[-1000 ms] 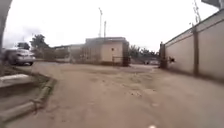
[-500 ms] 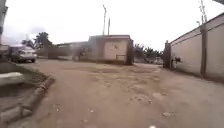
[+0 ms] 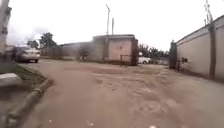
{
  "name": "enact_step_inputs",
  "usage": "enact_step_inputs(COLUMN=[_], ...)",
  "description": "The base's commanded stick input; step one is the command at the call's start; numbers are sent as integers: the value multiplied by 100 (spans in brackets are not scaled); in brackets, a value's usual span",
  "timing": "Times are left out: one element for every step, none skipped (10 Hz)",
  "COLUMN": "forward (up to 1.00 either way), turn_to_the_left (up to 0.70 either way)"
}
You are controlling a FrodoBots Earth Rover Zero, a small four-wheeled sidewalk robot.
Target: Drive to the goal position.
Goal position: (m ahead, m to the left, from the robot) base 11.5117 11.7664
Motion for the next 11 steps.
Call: enact_step_inputs(forward=[50,50,50,50,50,50,50,50,50,50,50], turn_to_the_left=[44,25,0,0,0,26,50,50,50,34,0])
